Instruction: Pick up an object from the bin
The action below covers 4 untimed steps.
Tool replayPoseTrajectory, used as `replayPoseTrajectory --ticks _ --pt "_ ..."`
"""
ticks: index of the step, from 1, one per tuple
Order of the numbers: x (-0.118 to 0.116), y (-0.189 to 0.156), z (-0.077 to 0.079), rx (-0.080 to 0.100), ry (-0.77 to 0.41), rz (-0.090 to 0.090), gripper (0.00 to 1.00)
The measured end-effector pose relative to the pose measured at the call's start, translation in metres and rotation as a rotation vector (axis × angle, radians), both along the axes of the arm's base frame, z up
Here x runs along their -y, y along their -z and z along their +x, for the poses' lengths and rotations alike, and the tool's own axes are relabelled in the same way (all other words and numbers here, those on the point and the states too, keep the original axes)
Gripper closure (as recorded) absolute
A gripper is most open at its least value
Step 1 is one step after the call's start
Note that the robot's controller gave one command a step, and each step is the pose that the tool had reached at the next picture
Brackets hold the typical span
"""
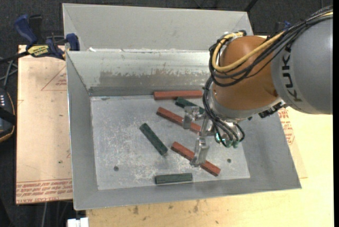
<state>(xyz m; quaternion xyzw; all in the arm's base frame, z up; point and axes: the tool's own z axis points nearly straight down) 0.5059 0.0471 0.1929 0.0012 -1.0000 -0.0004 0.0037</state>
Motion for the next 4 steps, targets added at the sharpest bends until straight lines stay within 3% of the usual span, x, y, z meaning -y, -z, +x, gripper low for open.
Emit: replayPoseTrajectory --ticks 1,2,3,4 --pt "0.000 -0.004 0.002 0.007 0.001 0.000 0.00" --pt "-0.001 0.056 0.000 0.013 0.064 0.001 0.00" --pt "0.035 0.118 -0.013 0.008 0.165 0.001 1.00" --pt "0.035 0.122 -0.013 0.012 0.166 0.001 0.00"
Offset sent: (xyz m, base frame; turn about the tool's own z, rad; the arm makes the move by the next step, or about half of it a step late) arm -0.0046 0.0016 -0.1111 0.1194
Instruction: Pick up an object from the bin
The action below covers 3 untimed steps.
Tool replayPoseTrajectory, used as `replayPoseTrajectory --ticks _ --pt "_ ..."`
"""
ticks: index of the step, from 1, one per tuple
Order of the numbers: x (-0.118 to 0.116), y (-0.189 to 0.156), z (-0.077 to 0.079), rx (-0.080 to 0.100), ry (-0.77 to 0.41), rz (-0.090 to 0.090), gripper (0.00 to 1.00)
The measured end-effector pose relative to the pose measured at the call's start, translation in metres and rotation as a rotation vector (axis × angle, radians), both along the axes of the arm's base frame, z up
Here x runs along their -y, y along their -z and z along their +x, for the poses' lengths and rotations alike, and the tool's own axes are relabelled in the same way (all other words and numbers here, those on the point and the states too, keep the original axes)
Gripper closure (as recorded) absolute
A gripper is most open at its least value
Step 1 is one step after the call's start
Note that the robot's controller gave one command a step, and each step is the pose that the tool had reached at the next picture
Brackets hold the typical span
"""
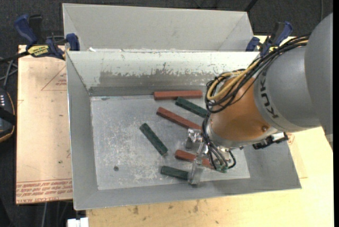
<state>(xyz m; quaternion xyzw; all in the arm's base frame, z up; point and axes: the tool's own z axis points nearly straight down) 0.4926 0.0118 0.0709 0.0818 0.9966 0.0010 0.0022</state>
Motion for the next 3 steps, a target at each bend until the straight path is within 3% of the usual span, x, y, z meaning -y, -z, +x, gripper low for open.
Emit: replayPoseTrajectory --ticks 1,2,3 --pt "0.000 -0.002 0.000 -0.005 -0.001 0.001 1.00" --pt "0.000 -0.002 0.000 -0.005 -0.001 0.001 1.00" --pt "0.027 -0.010 0.032 -0.004 0.002 0.003 1.00"
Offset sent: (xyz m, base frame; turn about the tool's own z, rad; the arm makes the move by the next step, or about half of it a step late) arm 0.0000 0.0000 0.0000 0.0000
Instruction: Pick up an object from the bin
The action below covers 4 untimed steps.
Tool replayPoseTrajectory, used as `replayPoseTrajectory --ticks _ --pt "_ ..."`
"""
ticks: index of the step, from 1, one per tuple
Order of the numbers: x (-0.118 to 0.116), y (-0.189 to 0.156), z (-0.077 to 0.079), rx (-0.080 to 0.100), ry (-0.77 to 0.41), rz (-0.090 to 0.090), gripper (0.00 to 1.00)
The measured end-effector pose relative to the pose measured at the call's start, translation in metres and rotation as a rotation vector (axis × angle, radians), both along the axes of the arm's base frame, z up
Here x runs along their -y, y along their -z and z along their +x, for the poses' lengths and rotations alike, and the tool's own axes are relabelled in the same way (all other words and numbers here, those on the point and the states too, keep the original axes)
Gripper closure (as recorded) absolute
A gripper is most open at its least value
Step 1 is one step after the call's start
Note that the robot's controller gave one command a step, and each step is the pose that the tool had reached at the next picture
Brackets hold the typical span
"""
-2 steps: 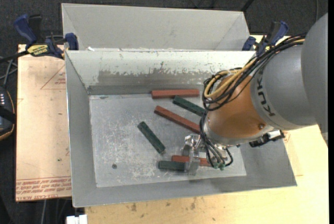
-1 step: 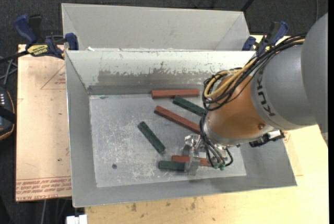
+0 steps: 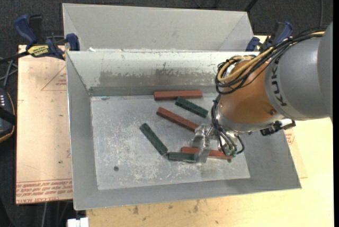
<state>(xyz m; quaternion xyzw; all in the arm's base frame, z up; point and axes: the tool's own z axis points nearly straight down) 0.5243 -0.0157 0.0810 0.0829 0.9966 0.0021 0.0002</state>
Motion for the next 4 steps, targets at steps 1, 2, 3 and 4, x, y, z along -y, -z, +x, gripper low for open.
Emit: replayPoseTrajectory --ticks 1,2,3,4 --pt "-0.014 -0.047 -0.003 -0.007 0.010 -0.004 1.00" --pt "-0.025 -0.037 -0.014 0.000 0.025 -0.003 0.00" --pt "-0.028 -0.018 -0.020 -0.004 0.032 -0.003 0.00" --pt "-0.014 0.001 -0.033 0.000 0.067 -0.003 0.00"
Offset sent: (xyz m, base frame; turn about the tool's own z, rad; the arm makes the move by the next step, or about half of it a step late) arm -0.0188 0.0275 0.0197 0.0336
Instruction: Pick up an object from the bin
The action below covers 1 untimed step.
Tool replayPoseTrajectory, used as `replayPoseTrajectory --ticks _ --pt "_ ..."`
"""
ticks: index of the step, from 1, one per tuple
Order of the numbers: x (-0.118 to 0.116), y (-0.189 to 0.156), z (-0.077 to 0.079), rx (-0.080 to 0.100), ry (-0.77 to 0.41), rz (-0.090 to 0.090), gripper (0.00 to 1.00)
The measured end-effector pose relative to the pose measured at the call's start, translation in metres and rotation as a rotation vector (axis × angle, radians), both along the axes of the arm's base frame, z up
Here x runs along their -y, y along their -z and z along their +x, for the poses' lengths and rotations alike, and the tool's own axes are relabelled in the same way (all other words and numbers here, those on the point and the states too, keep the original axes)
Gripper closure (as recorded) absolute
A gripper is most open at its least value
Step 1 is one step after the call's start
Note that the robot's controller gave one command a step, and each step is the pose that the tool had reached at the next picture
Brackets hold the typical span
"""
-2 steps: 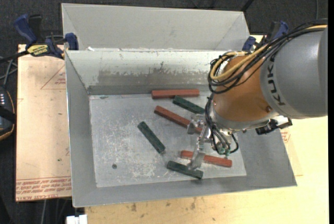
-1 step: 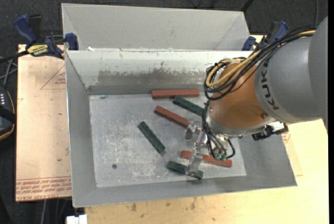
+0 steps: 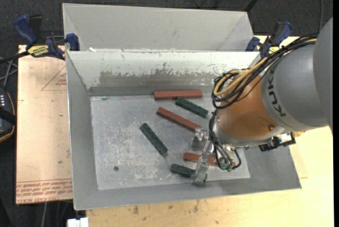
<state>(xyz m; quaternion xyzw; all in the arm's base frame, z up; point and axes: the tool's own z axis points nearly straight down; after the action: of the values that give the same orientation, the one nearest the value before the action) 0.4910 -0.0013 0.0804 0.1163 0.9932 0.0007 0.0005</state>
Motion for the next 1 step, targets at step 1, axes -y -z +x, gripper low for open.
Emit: replayPoseTrajectory --ticks 1 --pt "-0.0024 0.0081 -0.0111 0.001 0.098 0.001 1.00"
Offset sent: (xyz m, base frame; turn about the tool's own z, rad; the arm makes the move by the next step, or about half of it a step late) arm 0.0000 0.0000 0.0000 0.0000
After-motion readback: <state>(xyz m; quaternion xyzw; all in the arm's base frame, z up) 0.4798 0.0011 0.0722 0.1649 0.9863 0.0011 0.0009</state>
